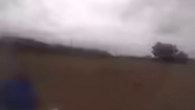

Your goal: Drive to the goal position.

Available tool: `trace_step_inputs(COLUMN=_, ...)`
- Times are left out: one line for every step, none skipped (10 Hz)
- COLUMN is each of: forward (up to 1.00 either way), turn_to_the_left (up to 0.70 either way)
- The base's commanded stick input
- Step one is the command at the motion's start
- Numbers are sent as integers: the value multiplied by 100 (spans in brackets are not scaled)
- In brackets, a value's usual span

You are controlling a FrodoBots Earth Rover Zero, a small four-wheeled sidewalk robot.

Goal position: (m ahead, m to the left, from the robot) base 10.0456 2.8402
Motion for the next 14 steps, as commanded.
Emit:
trace_step_inputs(forward=70, turn_to_the_left=0)
trace_step_inputs(forward=70, turn_to_the_left=0)
trace_step_inputs(forward=70, turn_to_the_left=0)
trace_step_inputs(forward=70, turn_to_the_left=0)
trace_step_inputs(forward=70, turn_to_the_left=0)
trace_step_inputs(forward=70, turn_to_the_left=0)
trace_step_inputs(forward=70, turn_to_the_left=0)
trace_step_inputs(forward=70, turn_to_the_left=0)
trace_step_inputs(forward=70, turn_to_the_left=0)
trace_step_inputs(forward=70, turn_to_the_left=0)
trace_step_inputs(forward=70, turn_to_the_left=0)
trace_step_inputs(forward=70, turn_to_the_left=0)
trace_step_inputs(forward=70, turn_to_the_left=0)
trace_step_inputs(forward=70, turn_to_the_left=0)
